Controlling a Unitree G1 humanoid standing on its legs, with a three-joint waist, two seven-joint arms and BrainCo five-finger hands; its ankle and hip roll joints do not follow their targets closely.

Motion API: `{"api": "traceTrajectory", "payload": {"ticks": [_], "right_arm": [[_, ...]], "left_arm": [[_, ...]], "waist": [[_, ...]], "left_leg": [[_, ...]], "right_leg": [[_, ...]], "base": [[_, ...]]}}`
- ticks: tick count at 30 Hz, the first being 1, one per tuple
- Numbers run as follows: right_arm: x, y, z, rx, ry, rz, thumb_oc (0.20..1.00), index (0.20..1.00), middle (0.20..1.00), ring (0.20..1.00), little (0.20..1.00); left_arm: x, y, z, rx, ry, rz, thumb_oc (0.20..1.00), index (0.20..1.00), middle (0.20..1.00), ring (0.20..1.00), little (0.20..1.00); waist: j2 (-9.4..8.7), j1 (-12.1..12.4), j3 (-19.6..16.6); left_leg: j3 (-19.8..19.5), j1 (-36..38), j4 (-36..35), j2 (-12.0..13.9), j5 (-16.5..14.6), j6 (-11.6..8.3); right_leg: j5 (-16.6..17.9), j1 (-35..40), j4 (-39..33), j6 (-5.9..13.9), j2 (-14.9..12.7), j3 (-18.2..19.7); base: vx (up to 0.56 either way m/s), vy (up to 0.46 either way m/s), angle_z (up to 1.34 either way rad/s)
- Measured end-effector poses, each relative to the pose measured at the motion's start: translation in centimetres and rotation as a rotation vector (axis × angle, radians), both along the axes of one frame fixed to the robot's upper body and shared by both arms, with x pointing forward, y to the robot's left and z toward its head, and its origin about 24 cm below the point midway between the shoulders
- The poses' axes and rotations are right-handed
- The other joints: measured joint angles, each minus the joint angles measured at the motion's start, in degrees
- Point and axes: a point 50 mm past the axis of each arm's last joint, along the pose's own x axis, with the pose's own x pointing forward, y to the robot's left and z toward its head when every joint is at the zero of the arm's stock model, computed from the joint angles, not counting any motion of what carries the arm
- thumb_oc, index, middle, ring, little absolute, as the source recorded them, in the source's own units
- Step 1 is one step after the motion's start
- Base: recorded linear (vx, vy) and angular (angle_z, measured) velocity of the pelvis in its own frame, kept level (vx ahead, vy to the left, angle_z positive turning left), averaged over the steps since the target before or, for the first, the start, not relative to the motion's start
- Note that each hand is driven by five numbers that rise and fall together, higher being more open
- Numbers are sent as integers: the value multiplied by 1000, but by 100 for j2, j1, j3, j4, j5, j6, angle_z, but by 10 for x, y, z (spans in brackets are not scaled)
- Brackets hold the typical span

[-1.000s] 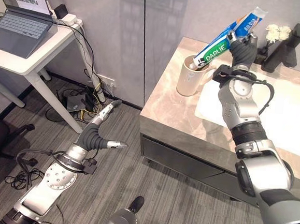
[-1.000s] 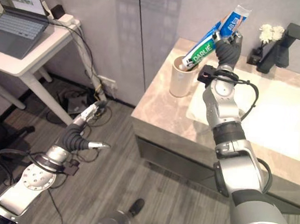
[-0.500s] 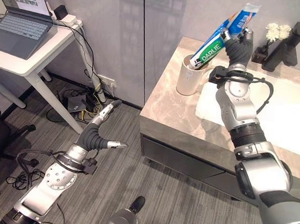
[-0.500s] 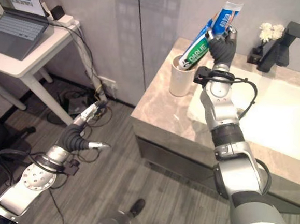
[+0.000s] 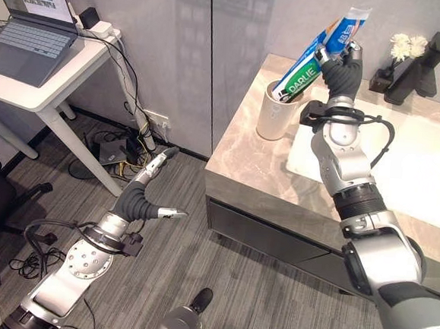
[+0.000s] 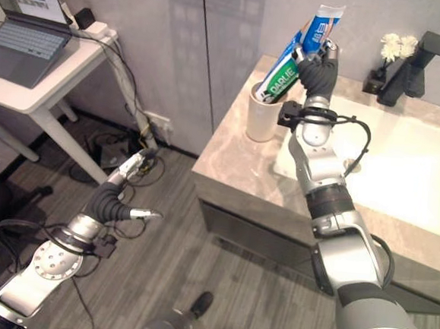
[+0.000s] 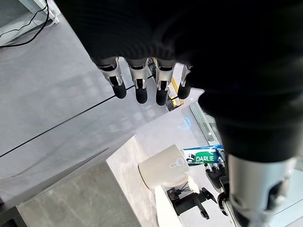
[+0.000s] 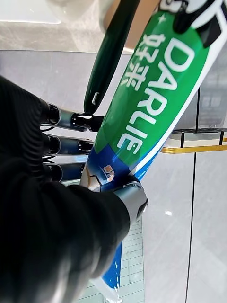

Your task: Put brush and paste in cup on sink, flatten towel.

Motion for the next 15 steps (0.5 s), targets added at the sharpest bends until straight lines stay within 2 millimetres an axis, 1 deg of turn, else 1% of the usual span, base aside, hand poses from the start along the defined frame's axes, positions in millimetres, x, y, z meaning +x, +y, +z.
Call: {"api": "traceTrajectory", "payload": {"ticks": [2,9,13,15], "right_arm": [[0,3,0,-36,1,7,200,200,200,200,200],[0,4,0,-79,2,7,200,200,200,200,200],[0,3,0,-90,0,3,200,200,200,200,200],[-1,1,2,-94,-3,-3,200,200,200,200,200]], "left_arm": [[0,0,0,1,1,-1,1000,1000,1000,1000,1000],[-2,1,-3,2,14,-1,1000,1000,1000,1000,1000],[-6,0,-11,-30,60,3,1000,1000,1000,1000,1000],[-6,0,-12,-30,67,3,1000,1000,1000,1000,1000]], "waist": [[0,-1,0],[-1,-2,-1],[-2,-2,-1],[-3,1,-2]], "left_leg": [[1,0,0,0,0,0],[-8,-4,0,0,0,0],[-14,-24,0,-1,0,0],[-19,-48,0,2,1,1]], "right_leg": [[0,0,1,0,0,0],[0,0,16,0,3,-5],[0,-15,19,0,4,-13],[0,-29,20,0,10,-28]], "base": [[0,0,0],[0,0,0],[0,0,0],[-1,4,4]]}}
